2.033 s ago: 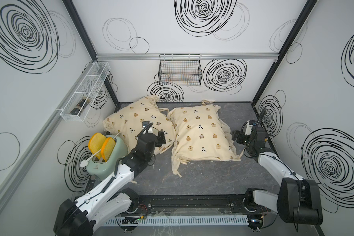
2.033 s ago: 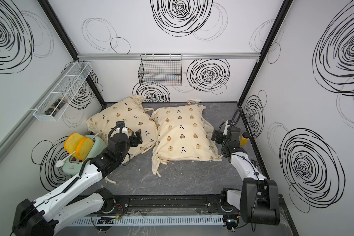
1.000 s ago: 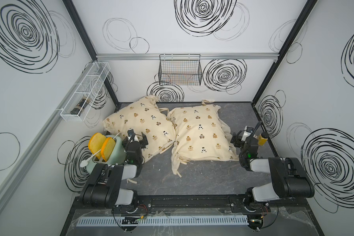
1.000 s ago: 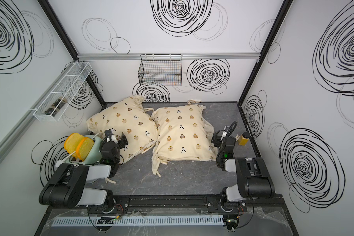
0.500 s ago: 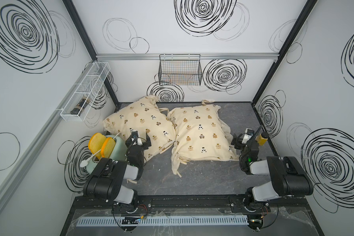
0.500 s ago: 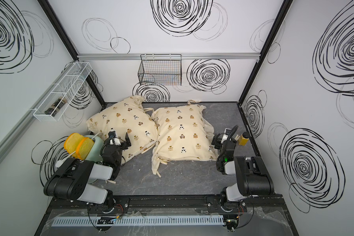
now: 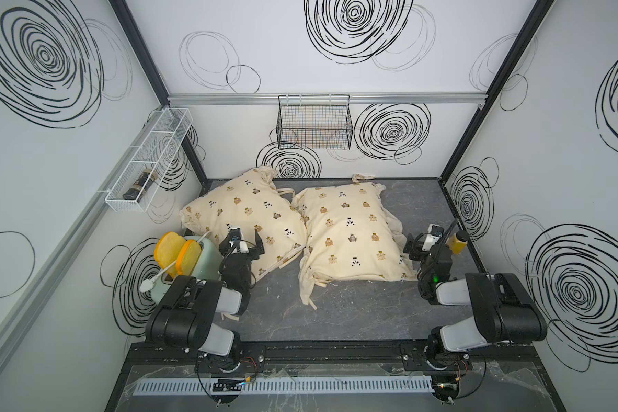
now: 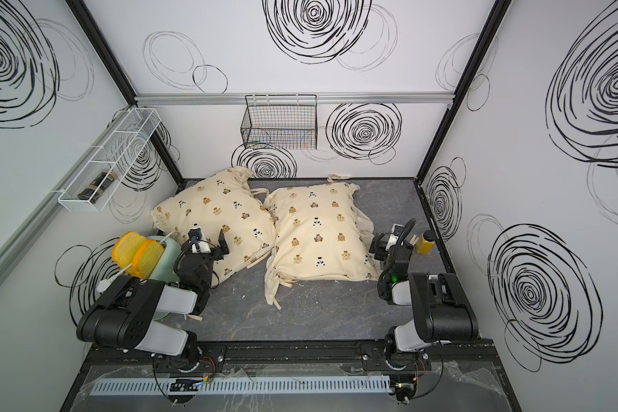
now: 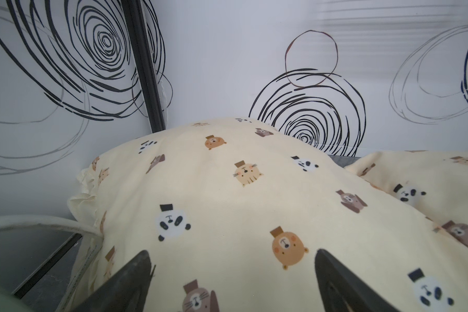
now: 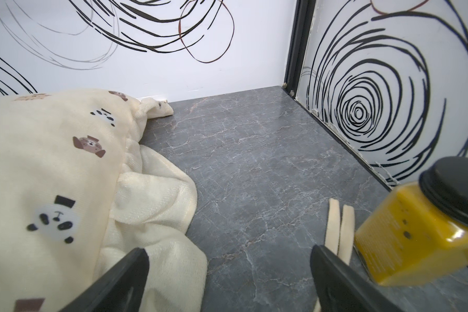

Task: Zip up pillowcases
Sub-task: Reset both arms

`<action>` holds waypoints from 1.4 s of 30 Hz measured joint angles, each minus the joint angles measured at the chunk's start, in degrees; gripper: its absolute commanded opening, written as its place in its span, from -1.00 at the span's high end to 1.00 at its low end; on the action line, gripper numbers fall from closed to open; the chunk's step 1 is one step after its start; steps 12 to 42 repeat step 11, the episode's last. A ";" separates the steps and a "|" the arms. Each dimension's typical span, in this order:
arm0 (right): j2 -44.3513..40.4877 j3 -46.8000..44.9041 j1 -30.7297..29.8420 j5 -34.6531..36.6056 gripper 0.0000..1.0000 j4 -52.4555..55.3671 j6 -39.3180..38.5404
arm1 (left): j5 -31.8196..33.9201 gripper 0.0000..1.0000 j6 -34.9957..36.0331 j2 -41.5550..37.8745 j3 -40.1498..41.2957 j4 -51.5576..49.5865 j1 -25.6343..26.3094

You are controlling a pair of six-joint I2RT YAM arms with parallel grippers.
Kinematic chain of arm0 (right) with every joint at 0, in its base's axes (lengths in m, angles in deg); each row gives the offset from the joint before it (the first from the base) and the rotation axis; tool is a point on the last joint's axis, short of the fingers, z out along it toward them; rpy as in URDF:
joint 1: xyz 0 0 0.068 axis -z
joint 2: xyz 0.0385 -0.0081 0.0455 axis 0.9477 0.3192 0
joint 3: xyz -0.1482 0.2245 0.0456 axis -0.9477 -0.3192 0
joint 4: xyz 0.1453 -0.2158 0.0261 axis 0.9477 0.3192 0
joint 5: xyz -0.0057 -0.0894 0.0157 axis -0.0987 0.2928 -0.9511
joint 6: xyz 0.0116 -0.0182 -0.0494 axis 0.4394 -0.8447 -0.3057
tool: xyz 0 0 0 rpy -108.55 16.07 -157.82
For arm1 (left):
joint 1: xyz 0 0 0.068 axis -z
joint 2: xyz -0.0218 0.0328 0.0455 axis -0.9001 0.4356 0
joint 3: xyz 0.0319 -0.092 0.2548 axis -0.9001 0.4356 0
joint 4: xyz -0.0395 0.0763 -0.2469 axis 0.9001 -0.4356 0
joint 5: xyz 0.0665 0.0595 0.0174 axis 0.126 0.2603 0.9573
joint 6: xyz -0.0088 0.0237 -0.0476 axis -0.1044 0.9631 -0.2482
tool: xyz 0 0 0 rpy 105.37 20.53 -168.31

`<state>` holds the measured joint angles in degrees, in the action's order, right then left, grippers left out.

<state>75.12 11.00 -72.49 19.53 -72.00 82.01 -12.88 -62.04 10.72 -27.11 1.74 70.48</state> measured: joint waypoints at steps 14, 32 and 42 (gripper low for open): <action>0.00 0.35 -0.04 0.07 -0.95 0.00 0.00 | 0.00 -0.95 0.00 0.00 0.00 0.00 0.00; 0.00 0.35 -0.04 0.07 -0.95 0.00 0.00 | 0.00 -0.95 0.00 0.00 0.00 0.00 0.00; 0.00 0.35 -0.04 0.07 -0.95 0.00 0.00 | 0.00 -0.95 0.00 0.00 0.00 0.00 0.00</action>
